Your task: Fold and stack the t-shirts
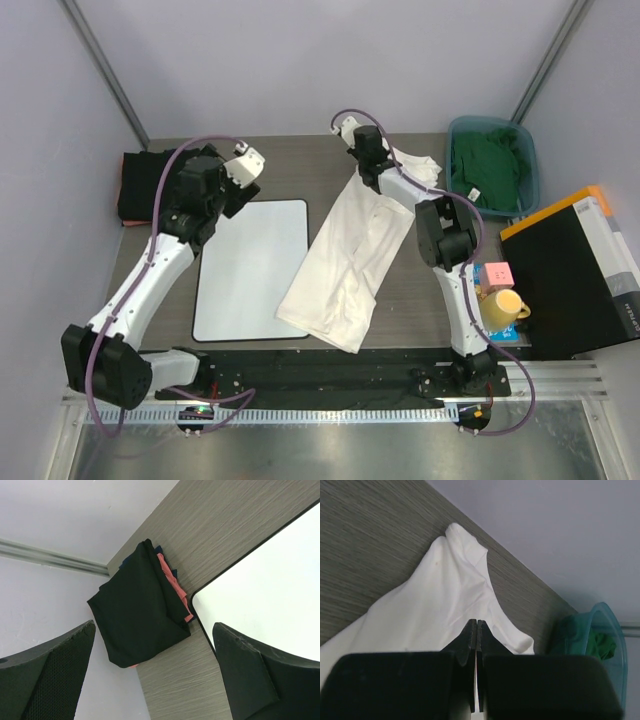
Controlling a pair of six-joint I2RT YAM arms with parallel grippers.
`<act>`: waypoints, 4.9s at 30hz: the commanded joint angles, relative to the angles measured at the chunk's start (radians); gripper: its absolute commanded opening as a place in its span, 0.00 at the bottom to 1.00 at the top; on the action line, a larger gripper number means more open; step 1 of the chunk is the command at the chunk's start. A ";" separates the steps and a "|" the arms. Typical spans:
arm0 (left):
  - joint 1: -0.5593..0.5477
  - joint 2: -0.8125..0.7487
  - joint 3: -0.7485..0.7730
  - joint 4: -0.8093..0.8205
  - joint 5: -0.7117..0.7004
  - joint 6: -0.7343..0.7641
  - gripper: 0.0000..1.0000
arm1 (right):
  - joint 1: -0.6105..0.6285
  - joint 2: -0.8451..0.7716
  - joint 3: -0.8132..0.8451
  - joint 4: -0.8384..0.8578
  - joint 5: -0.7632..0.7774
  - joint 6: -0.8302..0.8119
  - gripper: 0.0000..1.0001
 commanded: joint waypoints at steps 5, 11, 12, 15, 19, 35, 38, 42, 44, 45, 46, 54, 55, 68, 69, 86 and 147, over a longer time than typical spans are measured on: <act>-0.001 0.095 0.110 0.073 -0.034 0.055 1.00 | -0.012 0.130 0.120 -0.089 0.002 0.006 0.01; 0.000 0.156 0.147 0.073 -0.024 0.061 1.00 | -0.014 0.186 0.141 -0.121 -0.045 0.028 0.01; 0.000 0.162 0.153 0.072 -0.027 0.055 1.00 | -0.012 0.193 0.146 -0.124 -0.062 0.028 0.01; 0.000 0.193 0.179 0.067 -0.049 0.049 1.00 | -0.014 0.254 0.215 -0.163 -0.148 0.046 0.01; -0.001 0.236 0.207 0.061 -0.093 0.059 1.00 | -0.014 0.350 0.403 -0.253 -0.274 0.097 0.01; -0.001 0.350 0.209 0.154 -0.204 0.082 1.00 | 0.089 0.417 0.505 -0.056 -0.276 -0.077 0.13; -0.001 0.310 0.126 0.258 -0.195 0.078 1.00 | 0.090 0.350 0.448 0.096 -0.158 -0.066 0.48; 0.000 0.265 0.035 0.363 -0.163 0.032 1.00 | 0.087 0.194 0.320 0.214 -0.061 -0.043 0.59; -0.001 0.236 -0.021 0.415 -0.120 0.016 1.00 | 0.089 0.117 0.290 0.196 -0.041 -0.006 0.60; -0.001 0.228 -0.037 0.421 -0.103 0.009 1.00 | 0.089 0.029 0.254 0.143 -0.051 0.009 0.60; -0.003 0.204 -0.067 0.424 -0.075 0.013 1.00 | 0.089 -0.018 0.223 0.109 -0.074 0.012 0.60; -0.098 -0.011 -0.470 0.725 0.314 0.094 1.00 | 0.098 -0.611 -0.528 -0.346 -0.536 -0.419 0.68; -0.098 -0.041 -0.503 0.725 0.404 0.131 1.00 | 0.098 -0.747 -0.606 -0.369 -0.567 -0.481 0.69; -0.104 -0.169 -0.660 0.099 1.261 1.106 1.00 | 0.221 -1.348 -1.223 -0.758 -0.868 -0.995 0.71; -0.106 -0.157 -0.632 0.023 1.291 1.254 1.00 | 0.236 -1.383 -1.250 -0.752 -0.868 -1.006 0.71; -0.124 0.185 -0.460 -0.587 1.253 1.949 1.00 | 0.451 -1.285 -1.443 -0.341 -0.871 -0.899 0.72; -0.256 0.212 -0.301 -0.934 1.249 1.940 0.00 | 0.497 -1.282 -1.187 -0.678 -1.022 -0.692 0.01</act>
